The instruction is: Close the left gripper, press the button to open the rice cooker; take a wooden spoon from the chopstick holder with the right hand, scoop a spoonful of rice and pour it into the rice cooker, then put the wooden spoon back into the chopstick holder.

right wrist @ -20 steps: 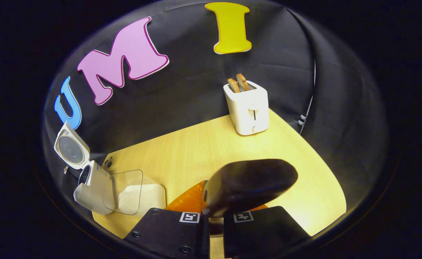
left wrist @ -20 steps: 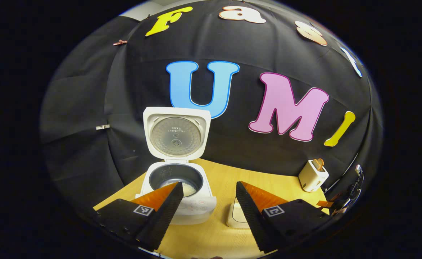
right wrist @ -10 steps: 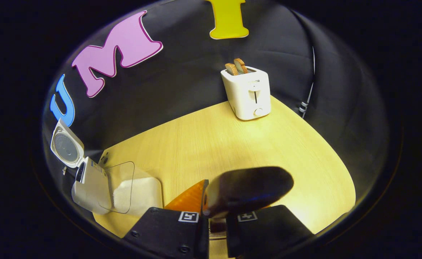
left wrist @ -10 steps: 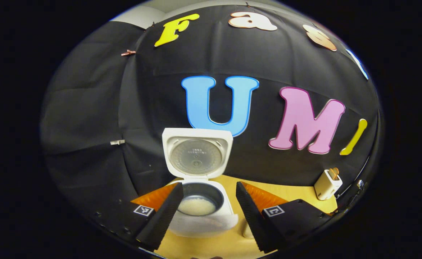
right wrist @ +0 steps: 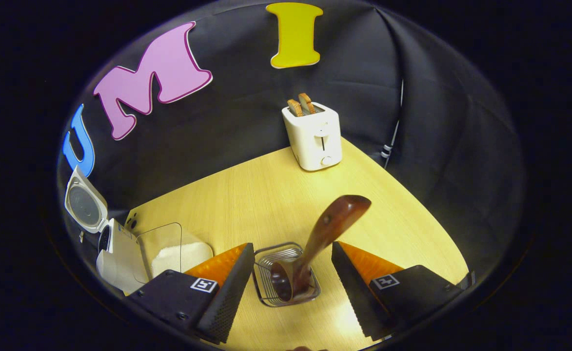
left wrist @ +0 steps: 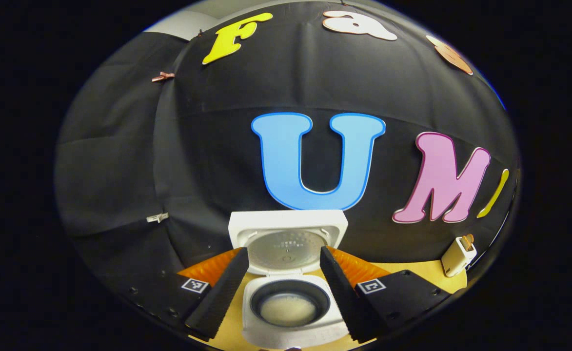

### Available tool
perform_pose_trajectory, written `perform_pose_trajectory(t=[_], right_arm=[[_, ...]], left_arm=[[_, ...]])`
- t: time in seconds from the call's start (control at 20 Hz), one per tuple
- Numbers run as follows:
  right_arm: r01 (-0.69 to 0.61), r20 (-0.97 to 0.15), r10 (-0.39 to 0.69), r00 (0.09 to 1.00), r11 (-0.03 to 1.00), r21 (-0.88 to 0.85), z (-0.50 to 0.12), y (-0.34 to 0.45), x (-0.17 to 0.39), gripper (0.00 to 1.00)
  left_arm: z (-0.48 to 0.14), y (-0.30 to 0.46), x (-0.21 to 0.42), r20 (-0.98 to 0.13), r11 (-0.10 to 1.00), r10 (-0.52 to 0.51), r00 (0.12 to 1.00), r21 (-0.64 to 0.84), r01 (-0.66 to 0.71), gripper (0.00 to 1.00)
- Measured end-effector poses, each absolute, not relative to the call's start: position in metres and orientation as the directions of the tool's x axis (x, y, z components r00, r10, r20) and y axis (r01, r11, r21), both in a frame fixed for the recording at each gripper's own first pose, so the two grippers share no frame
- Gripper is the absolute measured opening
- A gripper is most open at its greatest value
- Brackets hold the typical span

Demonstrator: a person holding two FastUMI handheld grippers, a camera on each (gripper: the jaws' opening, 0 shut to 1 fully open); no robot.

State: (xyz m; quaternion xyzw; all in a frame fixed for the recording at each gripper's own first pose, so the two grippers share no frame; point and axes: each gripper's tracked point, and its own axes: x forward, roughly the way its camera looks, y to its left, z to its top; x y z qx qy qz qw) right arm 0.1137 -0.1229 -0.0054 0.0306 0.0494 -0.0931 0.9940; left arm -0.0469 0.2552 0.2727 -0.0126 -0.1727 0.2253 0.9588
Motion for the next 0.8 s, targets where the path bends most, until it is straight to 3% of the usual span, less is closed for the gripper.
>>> perform_pose_trajectory(t=[0.35, 0.8], right_arm=[[0.284, -0.005, -0.284, 0.959, 0.956, 0.077, 0.023, -0.114, 0.043, 0.98], [0.387, 0.04, -0.394, 0.918, 0.914, 0.124, 0.019, -0.106, -0.035, 0.98]], left_arm=[[0.333, 0.316, -0.001, 0.365, 0.922, 0.383, 0.849, -0.09, -0.377, 0.95], [0.348, 0.354, 0.08, 0.278, 0.946, 0.323, 0.905, -0.05, -0.322, 0.94]])
